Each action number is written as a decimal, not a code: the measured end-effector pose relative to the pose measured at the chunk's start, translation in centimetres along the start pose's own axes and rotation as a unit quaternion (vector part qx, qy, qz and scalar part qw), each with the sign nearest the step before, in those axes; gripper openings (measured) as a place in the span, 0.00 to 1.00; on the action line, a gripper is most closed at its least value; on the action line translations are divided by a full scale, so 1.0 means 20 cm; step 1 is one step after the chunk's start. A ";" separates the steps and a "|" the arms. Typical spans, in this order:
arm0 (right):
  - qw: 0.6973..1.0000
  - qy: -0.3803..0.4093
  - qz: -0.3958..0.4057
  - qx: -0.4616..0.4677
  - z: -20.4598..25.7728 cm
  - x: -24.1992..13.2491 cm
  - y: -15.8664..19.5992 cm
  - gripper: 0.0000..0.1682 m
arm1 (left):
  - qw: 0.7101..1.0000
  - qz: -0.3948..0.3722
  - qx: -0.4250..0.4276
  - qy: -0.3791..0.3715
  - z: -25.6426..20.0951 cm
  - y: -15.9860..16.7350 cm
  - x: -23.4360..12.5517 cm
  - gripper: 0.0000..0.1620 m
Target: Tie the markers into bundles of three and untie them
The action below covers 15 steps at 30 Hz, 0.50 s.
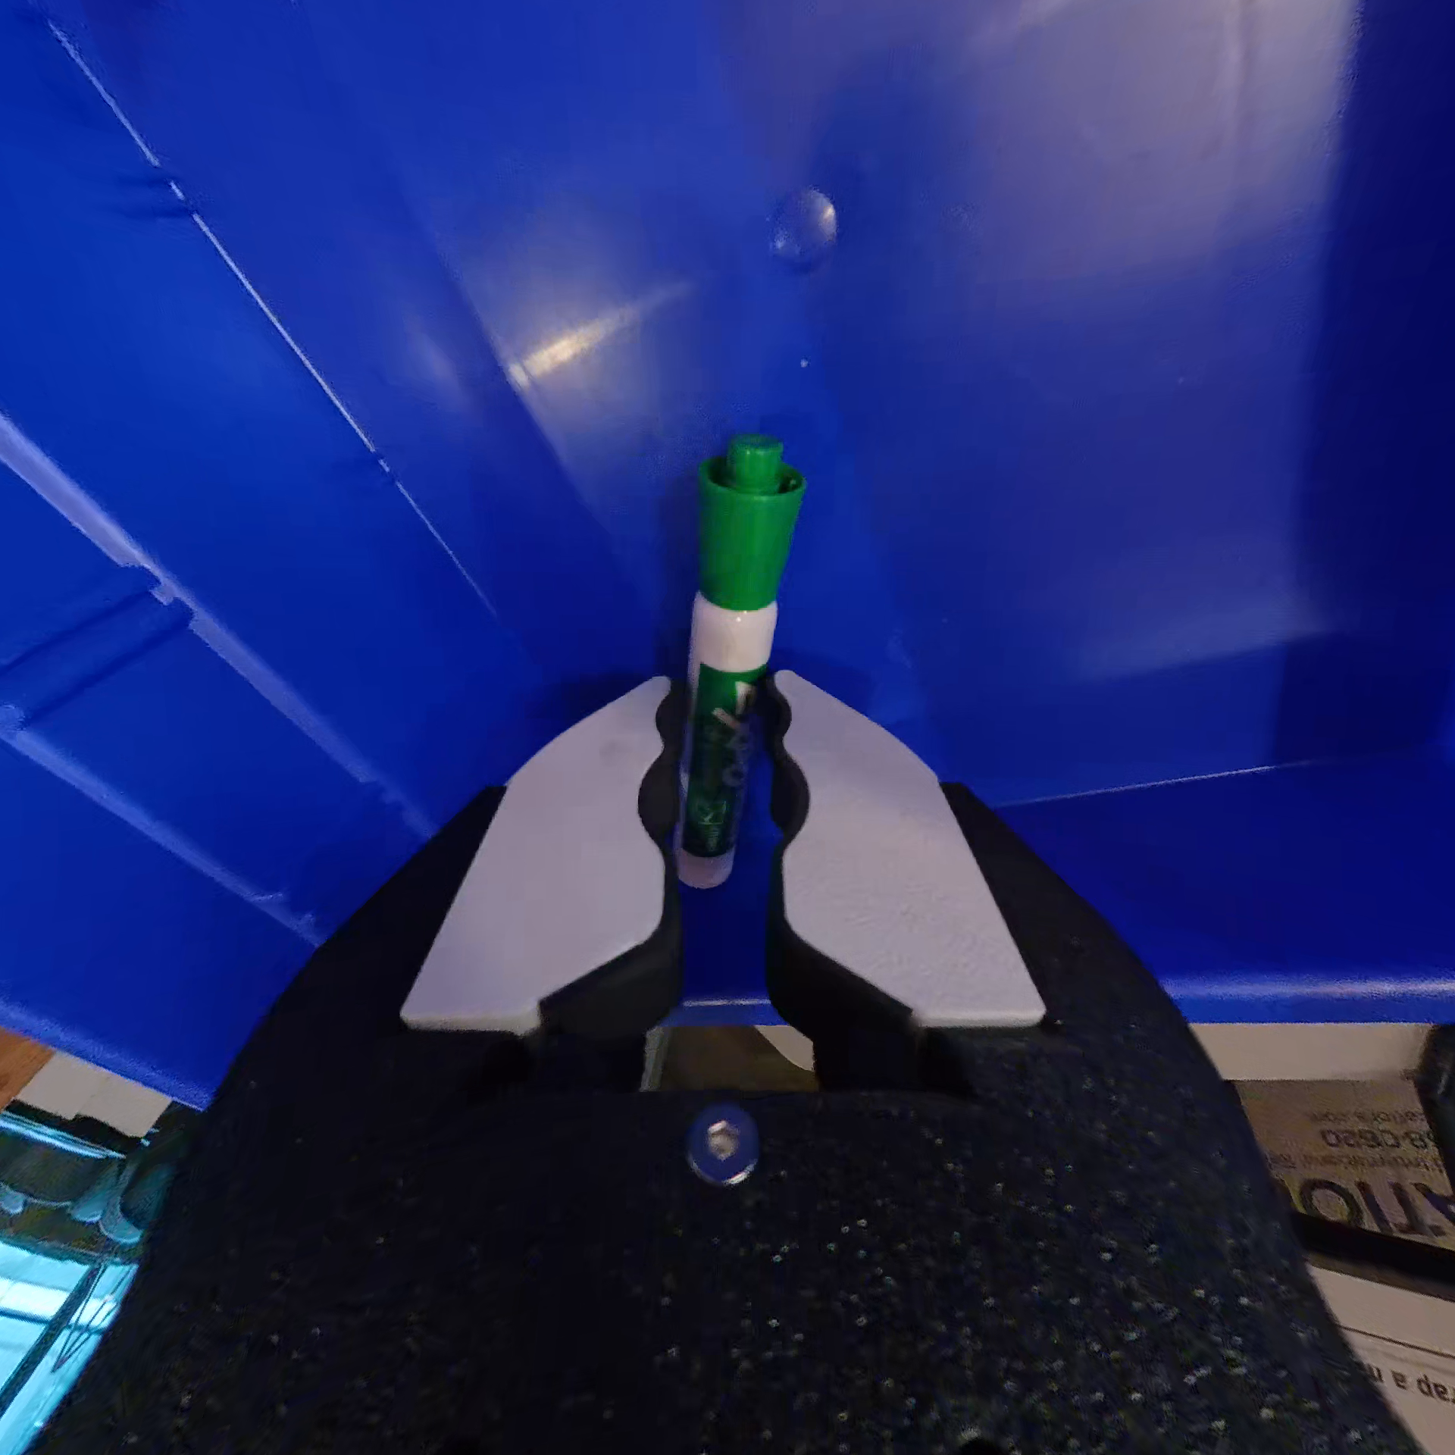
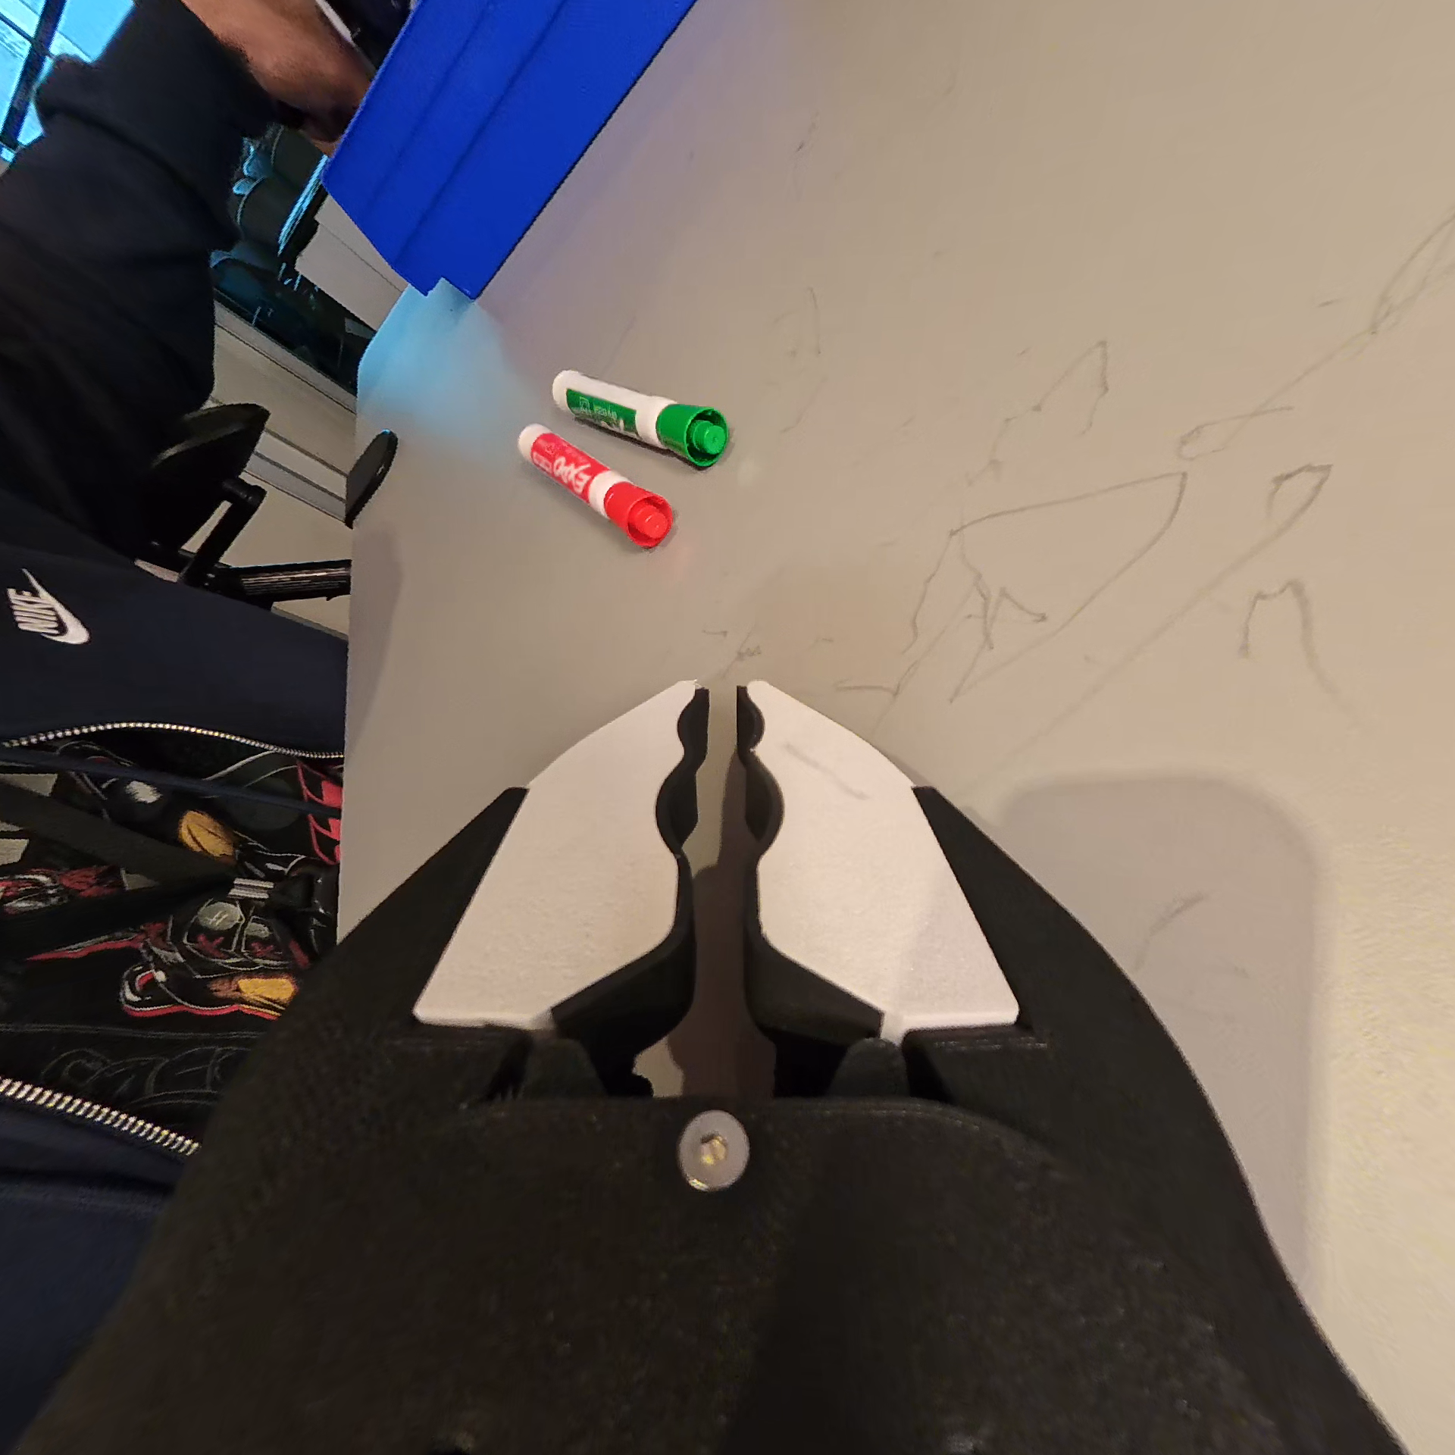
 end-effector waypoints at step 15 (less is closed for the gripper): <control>1.000 -0.013 0.002 -0.010 0.01 0.00 0.00 0.04 | 0.949 -0.264 0.162 0.051 -0.69 -0.64 -0.76 0.11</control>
Point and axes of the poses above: each gripper's, where its closed fingertips meet, x out along the fingers, y out of its underside, z = x × y across the jaws, the point moved 9 cm from there along -x, back along the fingers, and after that the axes turned 14 degrees about -z, right-handed, at the moved point
